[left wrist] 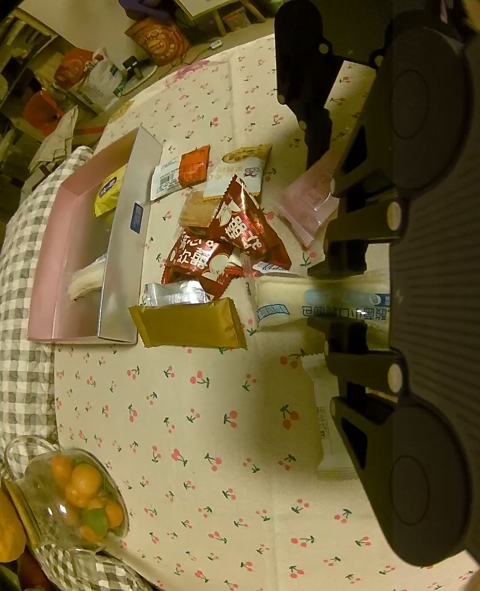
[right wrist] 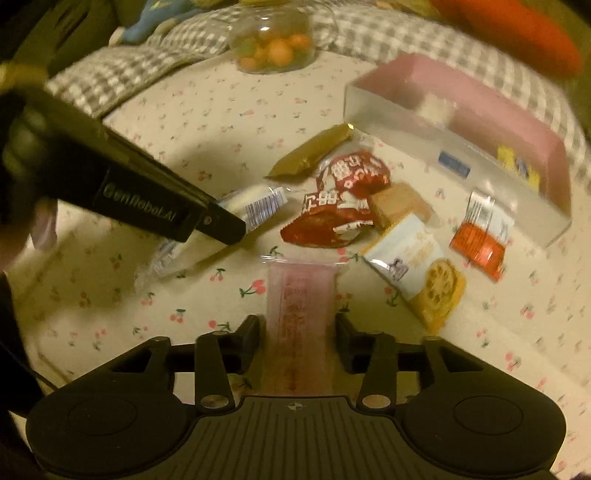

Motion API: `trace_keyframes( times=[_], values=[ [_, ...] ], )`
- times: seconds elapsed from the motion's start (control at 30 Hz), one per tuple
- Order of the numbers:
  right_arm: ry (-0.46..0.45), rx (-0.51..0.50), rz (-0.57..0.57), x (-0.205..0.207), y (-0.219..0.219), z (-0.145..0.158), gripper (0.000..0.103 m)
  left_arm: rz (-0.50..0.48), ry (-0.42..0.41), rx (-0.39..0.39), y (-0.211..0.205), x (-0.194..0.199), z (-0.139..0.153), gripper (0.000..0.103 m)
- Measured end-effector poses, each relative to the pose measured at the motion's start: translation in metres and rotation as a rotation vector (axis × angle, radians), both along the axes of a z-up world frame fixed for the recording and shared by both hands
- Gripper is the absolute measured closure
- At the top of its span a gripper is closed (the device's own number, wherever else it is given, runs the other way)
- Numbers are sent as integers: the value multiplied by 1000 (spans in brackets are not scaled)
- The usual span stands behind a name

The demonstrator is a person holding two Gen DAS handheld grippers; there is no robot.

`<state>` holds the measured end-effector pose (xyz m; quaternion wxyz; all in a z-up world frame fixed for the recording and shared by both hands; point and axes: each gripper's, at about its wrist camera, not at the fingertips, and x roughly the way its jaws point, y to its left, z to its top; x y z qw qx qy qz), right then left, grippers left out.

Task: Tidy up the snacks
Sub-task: 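Lift both held packets up from the sheet, then carry milk bread packet with left tool while right tool carries pink packet over box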

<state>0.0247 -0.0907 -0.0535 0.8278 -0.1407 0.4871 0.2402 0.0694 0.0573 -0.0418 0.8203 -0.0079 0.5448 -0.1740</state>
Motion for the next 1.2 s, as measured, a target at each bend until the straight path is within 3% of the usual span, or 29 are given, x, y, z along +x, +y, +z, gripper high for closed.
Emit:
trace_keyframes(
  times=[0.23, 0.53, 1.0, 1.2],
  values=[
    [46, 78, -53, 5, -14, 10, 71, 13, -8, -34, 6, 1, 6, 86],
    [57, 238, -137, 13, -37, 41, 71, 47, 2, -167, 19, 2, 23, 86],
    [17, 297, -315, 50, -81, 59, 71, 93, -34, -273, 11, 26, 42, 86],
    [-5, 318, -395, 75, -104, 67, 71, 98, -36, -278, -2, 52, 50, 86]
  ],
)
